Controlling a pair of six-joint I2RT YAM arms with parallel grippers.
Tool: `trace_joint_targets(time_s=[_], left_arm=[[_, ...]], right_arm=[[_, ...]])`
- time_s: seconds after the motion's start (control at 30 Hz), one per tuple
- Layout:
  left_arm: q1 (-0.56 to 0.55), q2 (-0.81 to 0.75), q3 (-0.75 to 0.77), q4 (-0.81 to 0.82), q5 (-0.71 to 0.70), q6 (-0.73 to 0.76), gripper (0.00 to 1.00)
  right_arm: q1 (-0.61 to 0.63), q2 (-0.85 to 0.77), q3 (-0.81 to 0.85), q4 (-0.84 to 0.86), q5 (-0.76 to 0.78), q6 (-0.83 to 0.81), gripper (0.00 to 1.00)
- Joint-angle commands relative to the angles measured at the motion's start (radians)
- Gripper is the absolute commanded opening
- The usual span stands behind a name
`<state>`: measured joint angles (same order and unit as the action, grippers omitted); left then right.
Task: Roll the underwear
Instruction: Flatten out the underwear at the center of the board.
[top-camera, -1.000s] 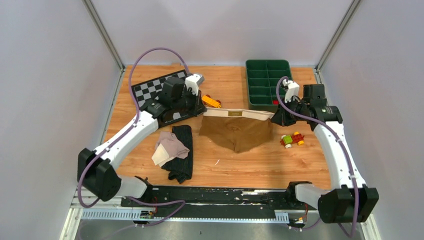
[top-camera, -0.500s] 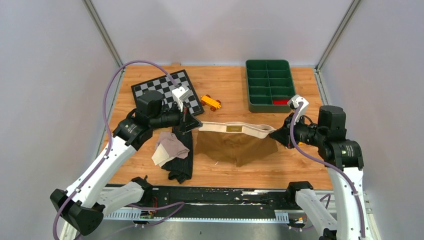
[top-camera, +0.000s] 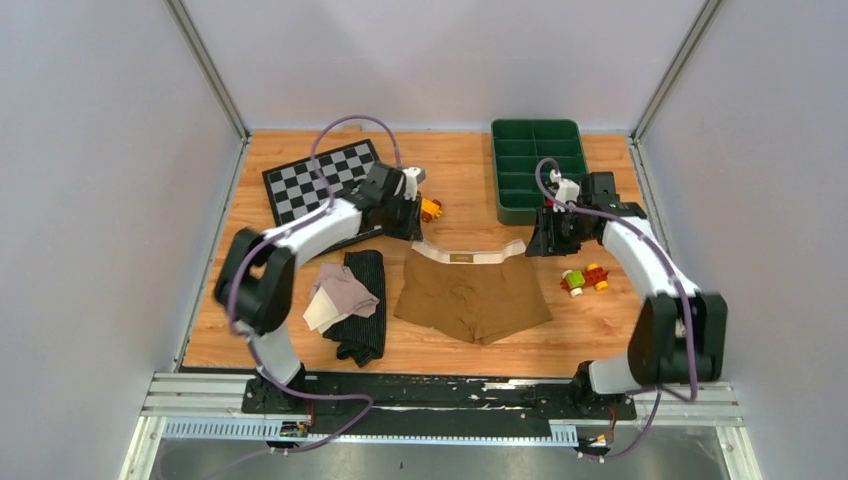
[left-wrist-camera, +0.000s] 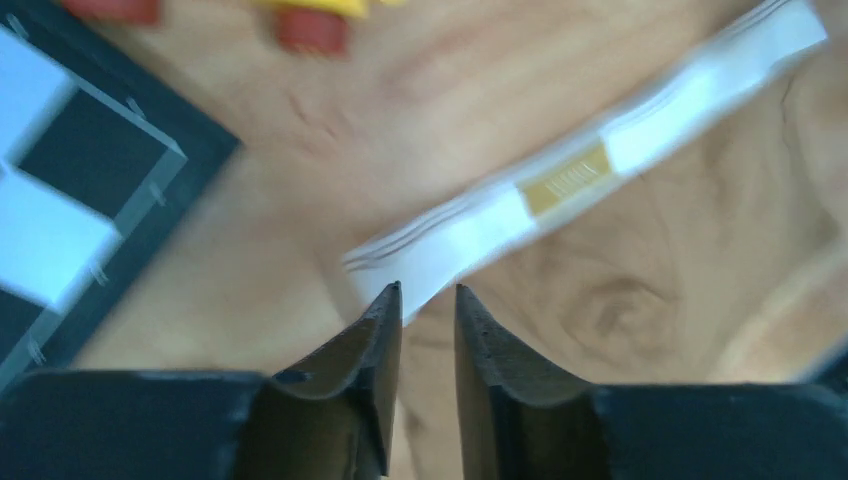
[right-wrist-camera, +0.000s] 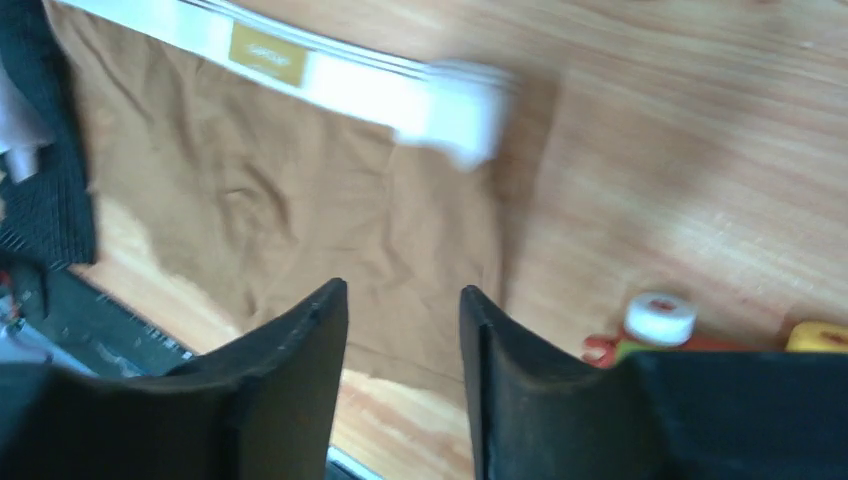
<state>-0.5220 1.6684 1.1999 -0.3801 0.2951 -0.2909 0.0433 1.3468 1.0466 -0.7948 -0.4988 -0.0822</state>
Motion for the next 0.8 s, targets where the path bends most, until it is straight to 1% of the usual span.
trace_joint_targets(time_s=[0.0, 0.07, 0.1, 0.17, 0.27, 0.37, 0.43, 0.53, 0.63, 0.77], left_arm=[[0.047, 0.195, 0.228, 0.036, -0.139, -0.025, 0.39], [0.061, 0.19, 0.235, 0.053, -0.144, -0.006, 0.47], [0.064, 0.162, 0.223, 0.059, -0.134, 0.006, 0.49], [0.066, 0.113, 0.184, 0.056, -0.1, 0.018, 0.5], [0.066, 0.046, 0.096, 0.056, 0.029, 0.021, 0.5], [0.066, 0.01, 0.01, 0.057, 0.206, 0.034, 0.49], [0.066, -0.006, -0.027, 0.046, 0.273, 0.039, 0.48], [0.066, -0.038, -0.09, 0.047, 0.311, 0.037, 0.46], [0.066, -0.07, -0.151, 0.067, 0.321, 0.021, 0.46], [0.066, -0.09, -0.23, 0.106, 0.314, -0.018, 0.46]], right_arm=[[-0.086, 0.195, 0.097, 0.204, 0.107, 0.037, 0.49], [-0.129, 0.231, 0.156, 0.166, 0.088, 0.012, 0.52], [-0.145, 0.235, 0.175, 0.138, 0.072, -0.006, 0.52], [-0.159, 0.224, 0.164, 0.069, 0.058, -0.049, 0.5], [-0.161, 0.188, 0.089, -0.008, 0.021, -0.121, 0.46], [-0.161, 0.149, 0.005, -0.018, -0.019, -0.144, 0.4], [-0.161, 0.13, -0.037, 0.0, -0.025, -0.138, 0.36], [-0.16, 0.114, -0.053, 0.02, -0.044, -0.136, 0.28], [-0.155, 0.124, -0.044, -0.001, -0.064, -0.13, 0.21], [-0.113, 0.141, -0.041, -0.025, -0.06, -0.169, 0.18]])
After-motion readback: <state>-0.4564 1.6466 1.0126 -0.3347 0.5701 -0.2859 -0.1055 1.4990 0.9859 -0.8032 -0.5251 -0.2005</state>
